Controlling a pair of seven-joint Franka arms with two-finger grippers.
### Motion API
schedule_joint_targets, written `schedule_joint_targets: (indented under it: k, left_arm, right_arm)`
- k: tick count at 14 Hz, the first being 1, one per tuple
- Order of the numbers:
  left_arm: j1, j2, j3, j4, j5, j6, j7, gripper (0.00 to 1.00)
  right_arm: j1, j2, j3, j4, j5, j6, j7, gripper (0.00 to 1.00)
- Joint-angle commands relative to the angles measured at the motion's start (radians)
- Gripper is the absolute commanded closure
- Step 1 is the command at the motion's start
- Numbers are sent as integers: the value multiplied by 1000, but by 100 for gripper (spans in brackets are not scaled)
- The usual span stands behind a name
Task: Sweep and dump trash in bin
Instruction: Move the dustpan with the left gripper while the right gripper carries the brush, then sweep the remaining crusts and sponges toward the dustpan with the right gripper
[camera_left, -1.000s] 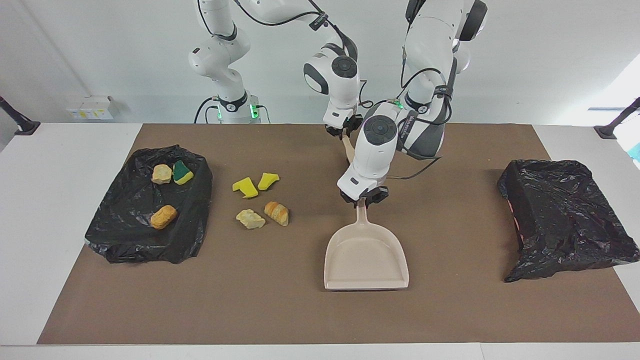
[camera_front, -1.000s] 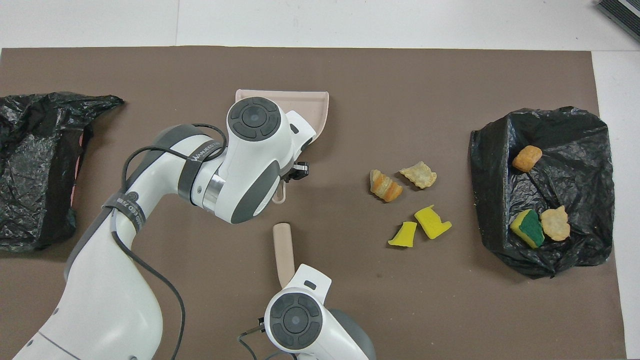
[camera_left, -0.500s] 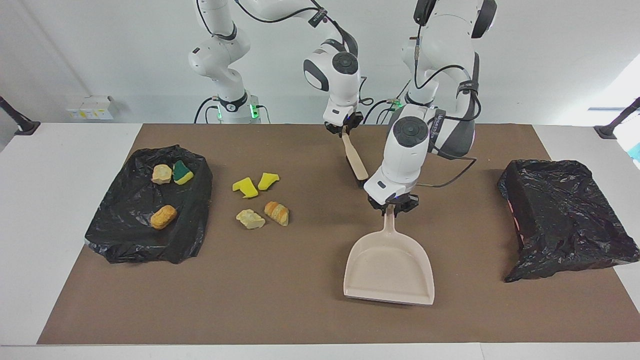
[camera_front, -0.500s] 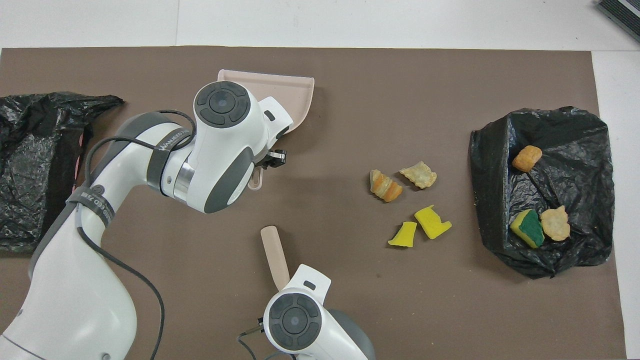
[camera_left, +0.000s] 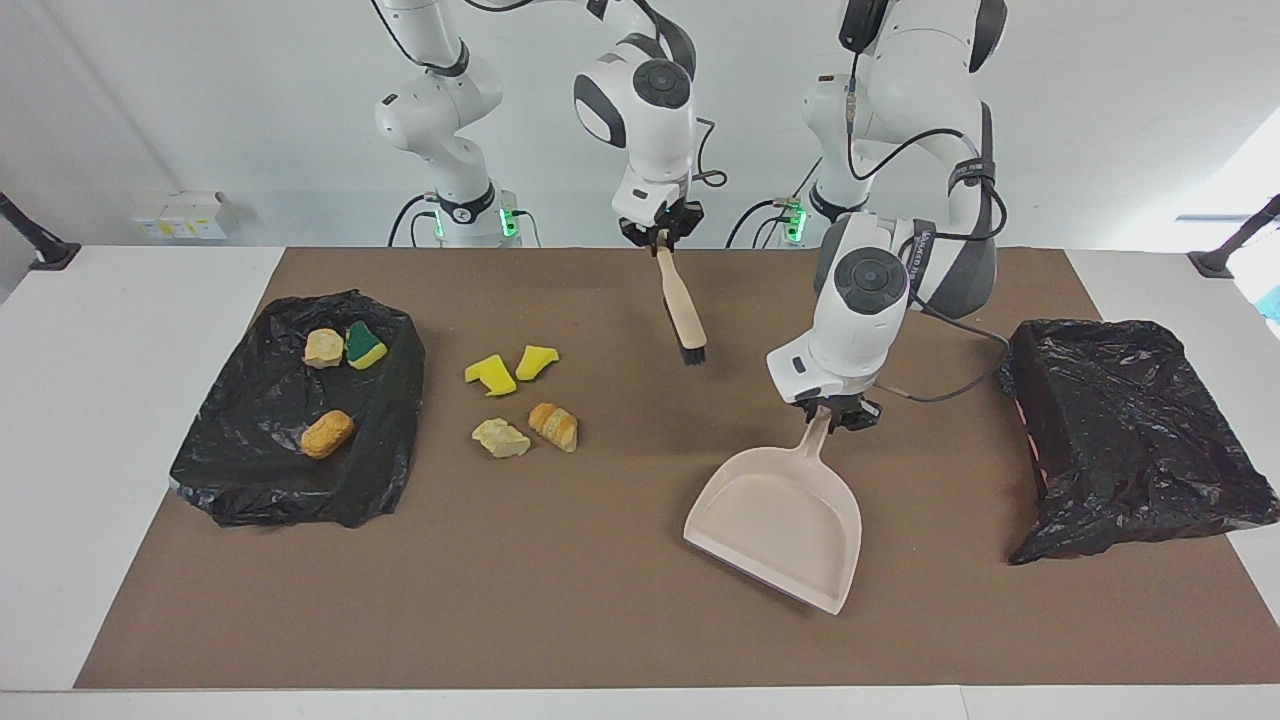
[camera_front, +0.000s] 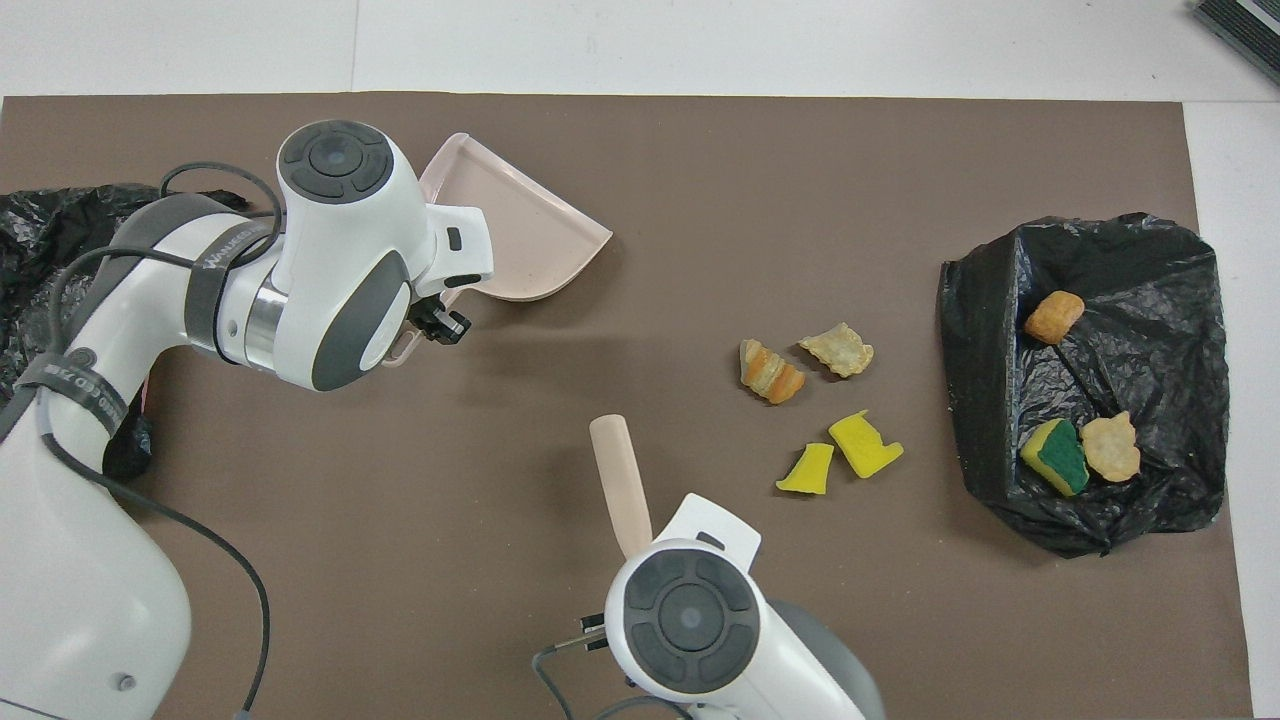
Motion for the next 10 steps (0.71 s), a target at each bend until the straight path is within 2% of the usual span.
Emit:
schedule_joint_targets:
  k: [1, 3, 5, 8, 10]
  left_arm:
    - [25, -38, -7, -37, 18, -15, 201, 100]
    - [26, -47, -7, -61, 22, -1, 310, 100]
    - [24, -61, -7, -90, 34, 6, 455, 100]
    - [-6, -119, -10, -199, 60, 38, 490, 100]
    - [-25, -158, -10, -276, 62, 81, 491, 100]
  right_arm:
    - [-75, -120, 9, -12, -54, -109, 29, 100]
    - [-156, -149, 12, -18, -97, -147, 17, 100]
    - [-269, -139, 13, -46, -140, -108, -44, 100]
    - [-426, 0, 16, -48, -324, -1, -139, 100]
    - [-460, 61, 16, -46, -378, 24, -169, 100]
